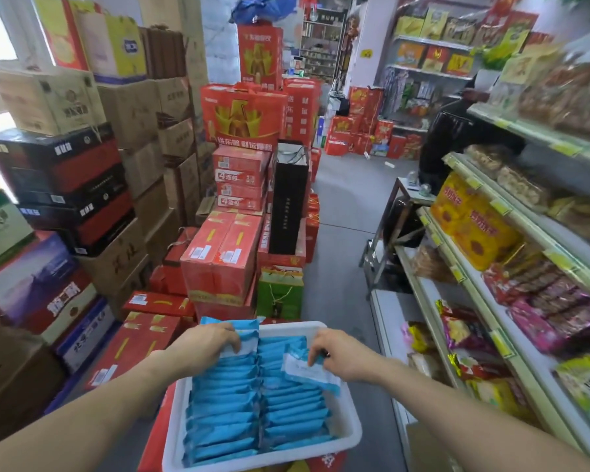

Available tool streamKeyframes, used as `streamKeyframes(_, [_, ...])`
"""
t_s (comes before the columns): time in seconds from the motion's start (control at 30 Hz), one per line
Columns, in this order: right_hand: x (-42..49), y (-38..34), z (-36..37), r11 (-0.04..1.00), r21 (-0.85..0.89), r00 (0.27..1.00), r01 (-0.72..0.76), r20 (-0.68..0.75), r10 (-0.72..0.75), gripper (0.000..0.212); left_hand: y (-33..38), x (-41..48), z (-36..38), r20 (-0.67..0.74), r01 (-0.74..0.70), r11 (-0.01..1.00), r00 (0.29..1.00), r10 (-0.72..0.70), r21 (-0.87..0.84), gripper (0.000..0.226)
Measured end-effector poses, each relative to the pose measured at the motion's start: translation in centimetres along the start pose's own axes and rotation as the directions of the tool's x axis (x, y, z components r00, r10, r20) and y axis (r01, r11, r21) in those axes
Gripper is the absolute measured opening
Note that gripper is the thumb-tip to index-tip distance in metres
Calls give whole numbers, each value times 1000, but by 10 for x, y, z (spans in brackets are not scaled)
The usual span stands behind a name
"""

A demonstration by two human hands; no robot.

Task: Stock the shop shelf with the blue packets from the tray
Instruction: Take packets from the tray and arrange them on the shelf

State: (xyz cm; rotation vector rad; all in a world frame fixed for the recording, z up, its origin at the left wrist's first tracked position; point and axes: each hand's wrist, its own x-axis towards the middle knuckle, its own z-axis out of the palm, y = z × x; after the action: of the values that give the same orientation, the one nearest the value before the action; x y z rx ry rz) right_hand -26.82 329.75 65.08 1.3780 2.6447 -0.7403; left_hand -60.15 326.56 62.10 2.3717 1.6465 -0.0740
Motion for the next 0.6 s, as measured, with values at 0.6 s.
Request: streamKeyframes(0.6, [-109,35,-181,995,-86,987,46,-151,-59,48,140,71,-203,-169,-267,824,963,210,-500,43])
